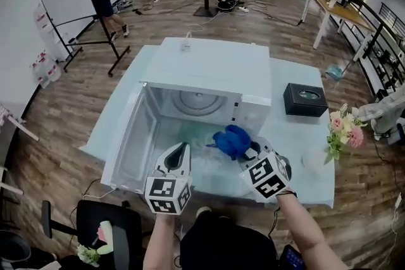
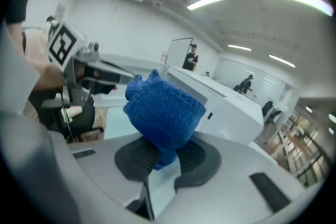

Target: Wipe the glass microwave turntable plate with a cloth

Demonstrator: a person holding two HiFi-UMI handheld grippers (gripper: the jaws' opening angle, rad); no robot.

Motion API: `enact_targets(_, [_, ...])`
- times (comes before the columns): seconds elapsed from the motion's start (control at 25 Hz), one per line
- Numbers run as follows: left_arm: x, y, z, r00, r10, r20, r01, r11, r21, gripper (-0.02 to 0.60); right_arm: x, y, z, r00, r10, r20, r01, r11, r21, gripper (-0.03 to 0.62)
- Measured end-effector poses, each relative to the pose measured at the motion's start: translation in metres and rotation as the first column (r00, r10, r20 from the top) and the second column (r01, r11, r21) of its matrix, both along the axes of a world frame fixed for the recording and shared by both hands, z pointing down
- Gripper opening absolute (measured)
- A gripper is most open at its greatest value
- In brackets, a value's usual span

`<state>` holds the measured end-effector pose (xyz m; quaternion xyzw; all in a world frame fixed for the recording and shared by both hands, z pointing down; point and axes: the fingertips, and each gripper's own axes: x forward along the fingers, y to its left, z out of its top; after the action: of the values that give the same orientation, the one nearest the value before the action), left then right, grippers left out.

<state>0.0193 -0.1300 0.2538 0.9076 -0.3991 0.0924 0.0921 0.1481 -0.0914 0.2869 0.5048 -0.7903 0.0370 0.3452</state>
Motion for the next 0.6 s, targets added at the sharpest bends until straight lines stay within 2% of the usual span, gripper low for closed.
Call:
enact_targets(0.12, [0.013,0.001,-0.002,0.999,0.040,-0.008,-0.040,0.999,-0.006,0.008,0.020,0.013,-0.026,0.980,0.119,0.161,-0.130,0.989,0.063,0.054])
enact_targets(0.28, [0.029,0.004,-0.008,0.994,0.114,-0.005,-0.114,0.994,0.001,0.008,0.051,0.029,-0.048,0.923,0.245,0.296,-0.302,0.939,0.164,0.054])
enact_targets(0.4, [0.031,0.006,-0.012,0.989,0.149,-0.002,-0.149,0.989,0.006,0.008,0.066,0.041,-0.052,0.855,0.326,0.403,-0.432,0.878,0.206,0.054])
enact_targets(0.52, [0.029,0.009,-0.016,0.984,0.176,-0.003,-0.176,0.984,0.022,0.008,0.078,0.053,-0.050,0.790,0.402,0.463,-0.548,0.801,0.240,0.054])
enact_targets(0.6, [0.029,0.011,-0.018,0.981,0.193,-0.014,-0.192,0.981,0.030,0.008,0.083,0.063,-0.045,0.753,0.439,0.489,-0.601,0.761,0.243,0.054])
